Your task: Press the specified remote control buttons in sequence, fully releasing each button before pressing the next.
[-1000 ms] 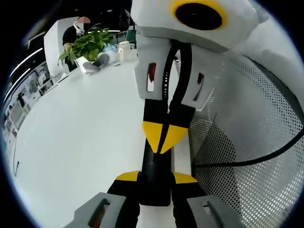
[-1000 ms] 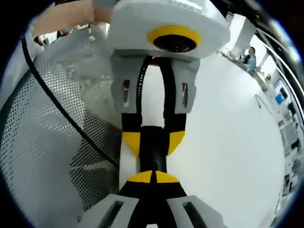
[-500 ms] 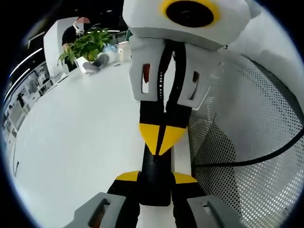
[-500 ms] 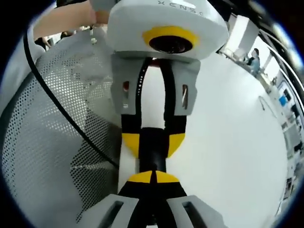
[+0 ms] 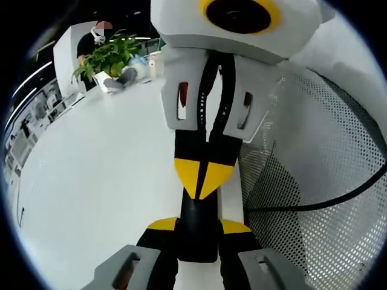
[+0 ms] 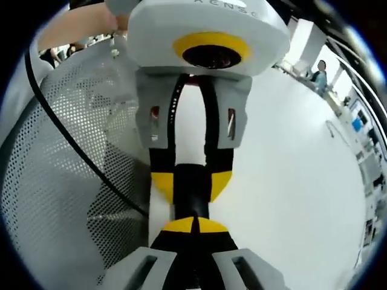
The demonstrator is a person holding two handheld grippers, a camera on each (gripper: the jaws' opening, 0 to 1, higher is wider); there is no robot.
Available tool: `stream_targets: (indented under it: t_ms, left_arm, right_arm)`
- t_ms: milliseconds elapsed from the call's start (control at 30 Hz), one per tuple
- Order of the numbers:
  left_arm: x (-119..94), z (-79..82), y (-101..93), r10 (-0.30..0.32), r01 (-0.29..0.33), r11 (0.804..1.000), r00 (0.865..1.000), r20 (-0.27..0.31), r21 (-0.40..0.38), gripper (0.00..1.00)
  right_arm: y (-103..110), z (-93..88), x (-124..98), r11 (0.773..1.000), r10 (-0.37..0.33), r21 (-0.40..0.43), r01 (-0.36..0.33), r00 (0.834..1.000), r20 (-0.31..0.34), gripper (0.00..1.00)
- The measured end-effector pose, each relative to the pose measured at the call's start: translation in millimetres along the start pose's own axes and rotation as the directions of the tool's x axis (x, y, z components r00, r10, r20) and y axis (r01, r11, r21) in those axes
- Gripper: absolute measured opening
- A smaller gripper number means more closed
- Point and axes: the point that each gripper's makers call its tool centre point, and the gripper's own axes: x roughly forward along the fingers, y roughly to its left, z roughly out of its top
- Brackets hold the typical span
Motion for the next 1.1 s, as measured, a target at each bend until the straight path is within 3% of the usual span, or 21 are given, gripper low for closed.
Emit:
stream_targets:
  t_ms: [67,167,333,367,433,467,567,833,1100]
  left_arm:
    - [0,0.1,0.0,0.0,0.0,1.0,1.0,0.003,0.0,0.23]
    - [0,0.2,-0.2,0.003,-0.003,1.0,1.0,0.008,-0.005,0.23]
    - [0,0.3,-0.4,0.006,-0.006,1.0,1.0,0.015,-0.011,0.24]
    - [0,0.4,-0.4,0.006,-0.006,1.0,1.0,0.016,-0.011,0.24]
    - [0,0.5,-0.4,0.005,-0.005,1.0,1.0,0.015,-0.01,0.24]
    - [0,0.5,-0.4,0.005,-0.005,1.0,1.0,0.014,-0.009,0.24]
    - [0,0.6,-0.3,0.006,-0.006,1.0,1.0,0.014,-0.01,0.24]
    - [0,0.2,0.0,0.012,-0.011,1.0,1.0,0.022,-0.016,0.24]
    - [-1,0.7,0.1,0.011,-0.011,1.0,1.0,0.019,-0.015,0.24]
  right_arm:
    - [0,0.7,-1,0.999,-0.007,0.048,0.005,0.999,0.044,0.0]
    - [-1,0.9,-2,0.976,0.005,0.217,-0.026,0.996,0.095,0.0]
    - [2,1.7,-3,0.983,0.016,0.181,-0.034,0.995,0.103,0.0]
    - [4,3.5,-2,0.985,0.028,0.165,-0.046,0.994,0.107,0.0]
    - [15,11.4,0,0.966,0.091,0.229,-0.124,0.985,0.147,0.0]
    - [15,13.8,2,0.97,0.097,0.206,-0.128,0.983,0.157,0.0]
    - [10,14.3,4,0.99,0.049,0.124,-0.063,0.992,0.113,0.0]
    - [7,10.5,1,0.985,0.033,0.165,-0.05,0.994,0.103,0.0]
    - [3,7.9,2,0.993,0.013,0.115,-0.021,0.997,0.074,0.0]
